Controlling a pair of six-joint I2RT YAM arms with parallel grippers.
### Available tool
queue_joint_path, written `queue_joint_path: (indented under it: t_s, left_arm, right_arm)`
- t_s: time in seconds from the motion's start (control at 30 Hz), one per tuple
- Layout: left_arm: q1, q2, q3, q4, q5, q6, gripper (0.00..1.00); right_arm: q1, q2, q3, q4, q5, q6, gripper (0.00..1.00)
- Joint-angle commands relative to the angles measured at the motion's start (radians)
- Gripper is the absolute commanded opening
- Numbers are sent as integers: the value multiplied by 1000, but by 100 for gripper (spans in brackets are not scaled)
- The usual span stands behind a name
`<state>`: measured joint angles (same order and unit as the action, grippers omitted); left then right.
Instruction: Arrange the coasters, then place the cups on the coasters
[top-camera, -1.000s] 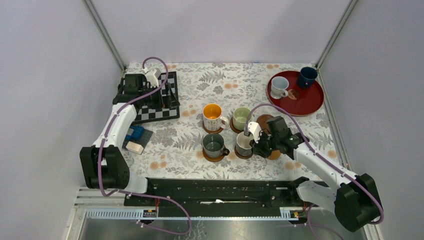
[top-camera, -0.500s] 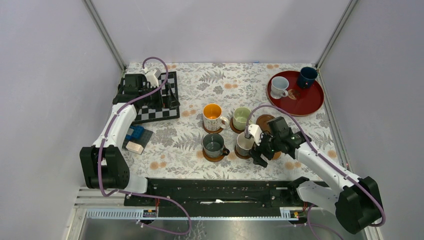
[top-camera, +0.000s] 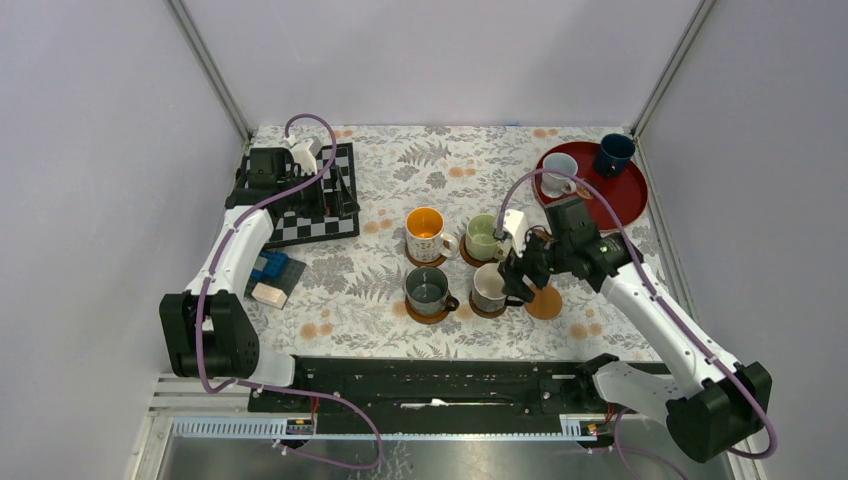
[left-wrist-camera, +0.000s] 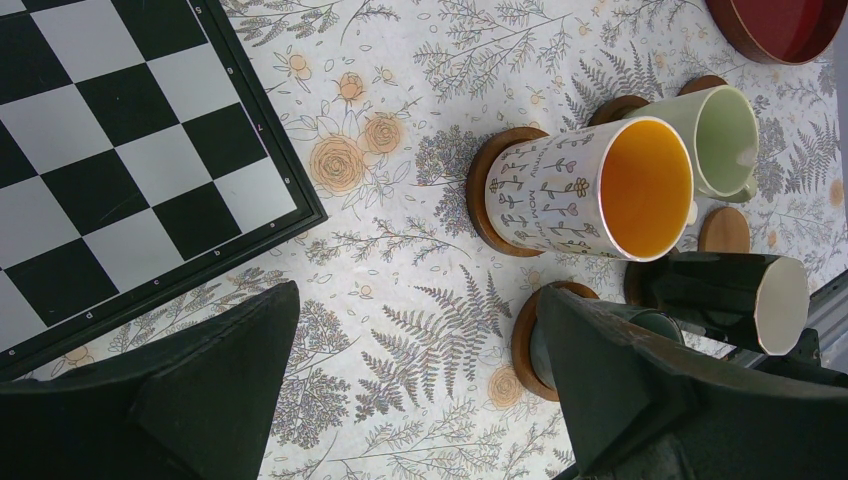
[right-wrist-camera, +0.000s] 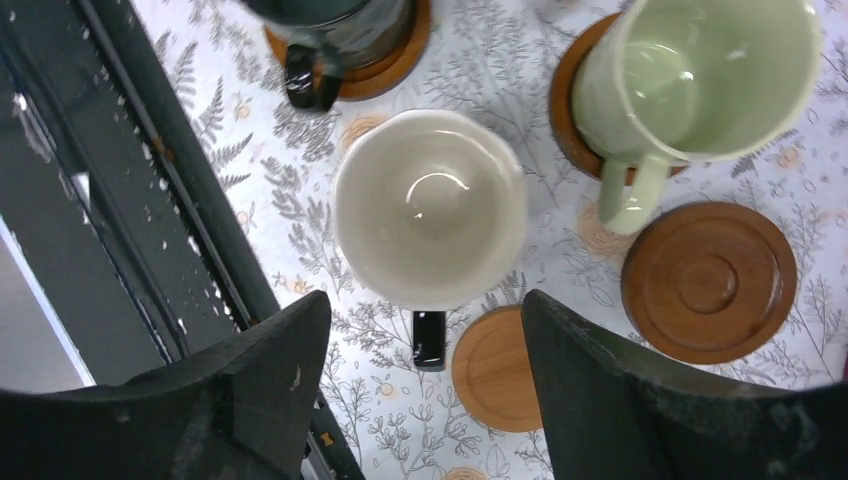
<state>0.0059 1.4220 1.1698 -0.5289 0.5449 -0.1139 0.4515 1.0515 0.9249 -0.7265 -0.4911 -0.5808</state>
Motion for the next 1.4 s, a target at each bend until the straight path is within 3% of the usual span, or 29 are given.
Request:
queue_joint_path:
  t_s: [0.0,0.13,0.3,0.53,1.37]
  left_arm:
    - [-1,-41,-2,38,6,-3,99]
    - [-1,-52,-9,38,0,-1,99]
    - [-1,-48,-8,38,4,-5,99]
    - [-1,-35,-4,38,14,-11,99]
    - [-21,-19,1,38,17,-9,99]
  right_arm:
    - [-98,62,74,-31,-51,12,72]
    - [-210,100,83,-53,-97,-35,56]
    - [-218,95,5,-51,-49,-84,44]
    - [-217,82,-112,11,8,-112,42]
    - [-110,62,-175,37,28,-111,46]
